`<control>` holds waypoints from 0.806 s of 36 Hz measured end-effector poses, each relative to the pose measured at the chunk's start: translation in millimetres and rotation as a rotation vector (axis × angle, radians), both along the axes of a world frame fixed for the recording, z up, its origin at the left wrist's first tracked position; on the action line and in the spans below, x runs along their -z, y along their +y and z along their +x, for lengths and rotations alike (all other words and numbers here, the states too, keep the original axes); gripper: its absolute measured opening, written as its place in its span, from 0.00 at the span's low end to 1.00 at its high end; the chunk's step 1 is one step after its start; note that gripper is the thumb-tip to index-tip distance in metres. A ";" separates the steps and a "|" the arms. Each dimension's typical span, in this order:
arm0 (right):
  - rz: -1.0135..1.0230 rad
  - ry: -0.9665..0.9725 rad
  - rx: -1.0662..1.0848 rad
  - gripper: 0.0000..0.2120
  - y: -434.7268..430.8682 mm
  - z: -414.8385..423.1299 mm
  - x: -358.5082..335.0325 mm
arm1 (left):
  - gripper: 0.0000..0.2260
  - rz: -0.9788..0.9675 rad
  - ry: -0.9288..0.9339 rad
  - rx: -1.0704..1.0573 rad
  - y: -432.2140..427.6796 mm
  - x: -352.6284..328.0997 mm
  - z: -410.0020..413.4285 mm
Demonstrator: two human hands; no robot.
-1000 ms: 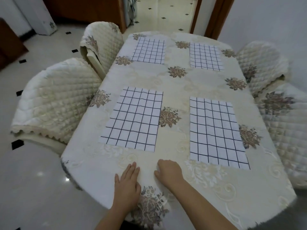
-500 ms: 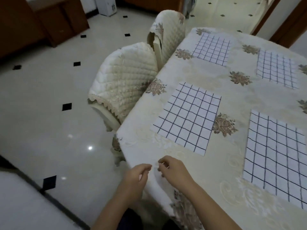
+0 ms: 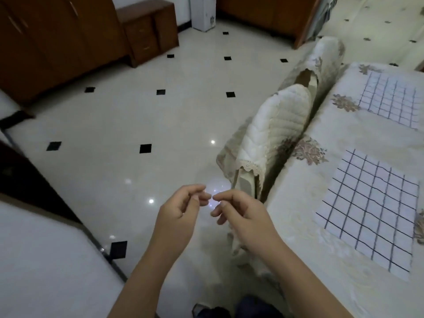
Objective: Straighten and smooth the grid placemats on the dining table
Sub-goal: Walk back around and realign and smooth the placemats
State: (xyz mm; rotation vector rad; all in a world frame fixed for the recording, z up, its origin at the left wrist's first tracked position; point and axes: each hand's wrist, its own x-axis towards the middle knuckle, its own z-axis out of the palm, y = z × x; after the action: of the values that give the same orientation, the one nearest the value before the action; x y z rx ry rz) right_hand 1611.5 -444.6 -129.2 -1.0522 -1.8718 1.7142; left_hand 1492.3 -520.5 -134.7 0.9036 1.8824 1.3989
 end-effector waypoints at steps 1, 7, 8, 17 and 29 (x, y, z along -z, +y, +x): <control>-0.015 0.010 -0.001 0.12 2.6 -11.0 -0.4 | 0.14 0.003 -0.003 -0.013 -1.0 1.0 -8.0; -0.118 0.028 -0.011 0.11 20.8 -72.6 2.3 | 0.13 0.013 -0.110 -0.100 -8.0 14.2 -54.1; -0.118 0.033 -0.007 0.11 24.4 -83.4 2.4 | 0.13 0.014 -0.122 -0.111 -7.8 16.2 -62.6; -0.136 0.147 0.064 0.12 97.2 -197.6 4.8 | 0.11 0.015 -0.131 -0.113 62.5 19.2 -166.6; -0.090 0.275 0.288 0.14 267.8 -348.1 -14.8 | 0.12 -0.016 -0.067 -0.065 213.9 -2.8 -332.5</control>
State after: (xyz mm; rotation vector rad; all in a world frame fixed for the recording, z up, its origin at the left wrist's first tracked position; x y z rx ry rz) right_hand 1263.4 -176.8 -114.4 -1.0050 -1.4132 1.6863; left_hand 1159.8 -306.6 -131.9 0.7844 1.8846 1.4325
